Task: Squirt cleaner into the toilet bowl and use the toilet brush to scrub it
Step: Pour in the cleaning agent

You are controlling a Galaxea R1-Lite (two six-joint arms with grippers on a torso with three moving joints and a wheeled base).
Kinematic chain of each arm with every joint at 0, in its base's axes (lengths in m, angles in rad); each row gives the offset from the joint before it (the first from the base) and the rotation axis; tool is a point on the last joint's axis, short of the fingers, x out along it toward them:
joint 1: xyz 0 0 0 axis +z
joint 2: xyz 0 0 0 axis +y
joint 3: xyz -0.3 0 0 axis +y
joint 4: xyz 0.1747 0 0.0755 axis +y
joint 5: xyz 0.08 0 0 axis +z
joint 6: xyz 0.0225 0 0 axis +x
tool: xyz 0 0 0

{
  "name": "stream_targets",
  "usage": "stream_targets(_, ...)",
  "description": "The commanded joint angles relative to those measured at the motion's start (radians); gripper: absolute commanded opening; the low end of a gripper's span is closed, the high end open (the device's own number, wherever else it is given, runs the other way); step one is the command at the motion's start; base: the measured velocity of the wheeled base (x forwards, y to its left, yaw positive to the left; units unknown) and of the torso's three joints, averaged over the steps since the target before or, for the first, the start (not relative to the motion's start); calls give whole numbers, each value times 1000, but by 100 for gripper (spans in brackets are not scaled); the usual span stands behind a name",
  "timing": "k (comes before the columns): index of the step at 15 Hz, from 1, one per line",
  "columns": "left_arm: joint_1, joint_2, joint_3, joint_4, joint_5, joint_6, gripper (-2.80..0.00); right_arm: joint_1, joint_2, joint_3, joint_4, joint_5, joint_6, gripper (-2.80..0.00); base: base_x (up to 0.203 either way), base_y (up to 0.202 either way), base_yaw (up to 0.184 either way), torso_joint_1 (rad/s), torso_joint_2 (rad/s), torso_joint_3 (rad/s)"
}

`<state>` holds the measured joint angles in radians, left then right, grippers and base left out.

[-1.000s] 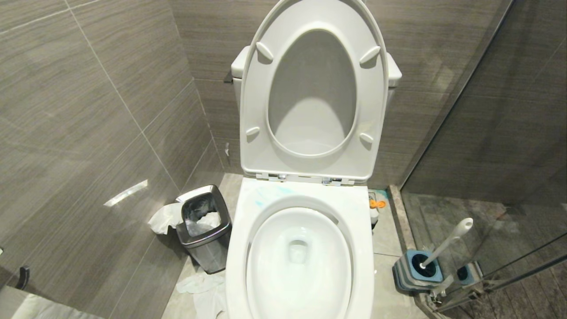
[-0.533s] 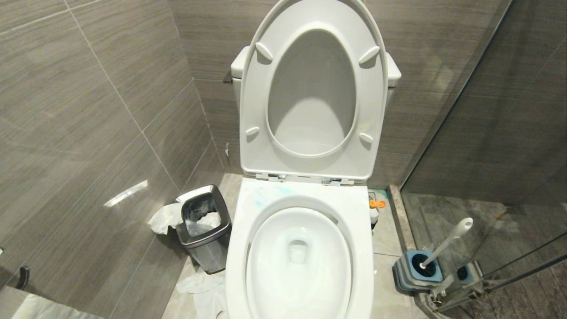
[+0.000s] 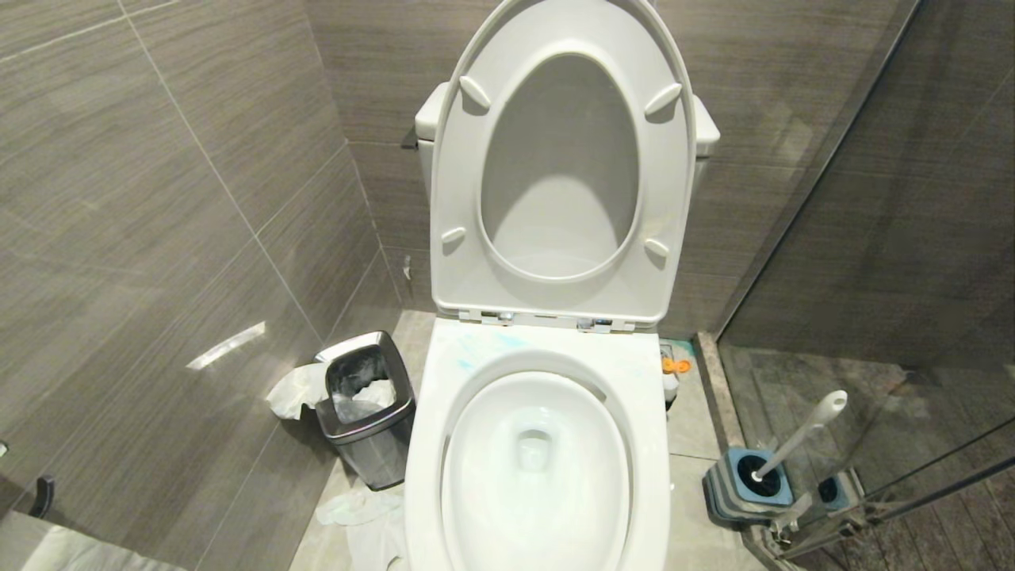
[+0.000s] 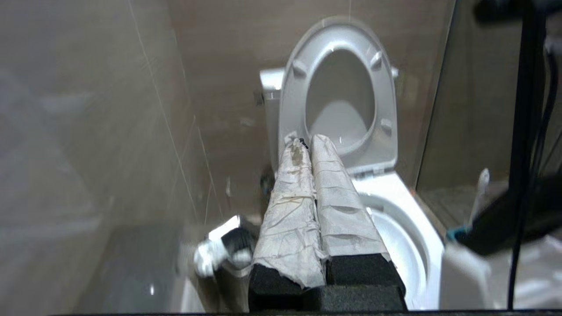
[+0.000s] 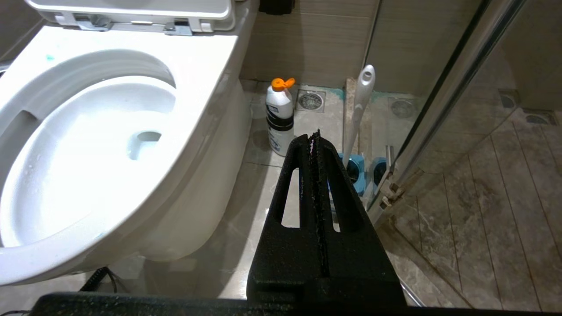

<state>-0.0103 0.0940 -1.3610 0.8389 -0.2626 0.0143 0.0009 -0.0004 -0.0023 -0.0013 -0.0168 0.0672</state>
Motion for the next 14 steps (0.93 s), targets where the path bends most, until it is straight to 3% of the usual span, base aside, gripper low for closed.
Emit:
stream_targets(1, 9, -94, 32, 92, 2, -16, -280, 1, 0, -1, 0, 0, 0, -280, 0, 0, 0, 0, 0, 0)
stream_targets(4, 9, -94, 118, 77, -1, -5, -280, 1, 0, -1, 0, 0, 0, -280, 0, 0, 0, 0, 0, 0)
stream_targets(6, 9, -94, 254, -22, -1, -3, -280, 1, 0, 0, 0, 0, 0, -280, 0, 0, 0, 0, 0, 0)
stream_targets(8, 9, -94, 439, -237, 3, 0, -280, 1, 0, 1, 0, 0, 0, -280, 0, 0, 0, 0, 0, 0)
stream_targets(12, 9, -94, 846, -777, 48, 6, -280, 1, 0, 0, 0, 0, 0, -280, 0, 0, 0, 0, 0, 0)
stream_targets(14, 9, -94, 986, -910, 63, 12, -280, 1, 0, -1, 0, 0, 0, -280, 0, 0, 0, 0, 0, 0)
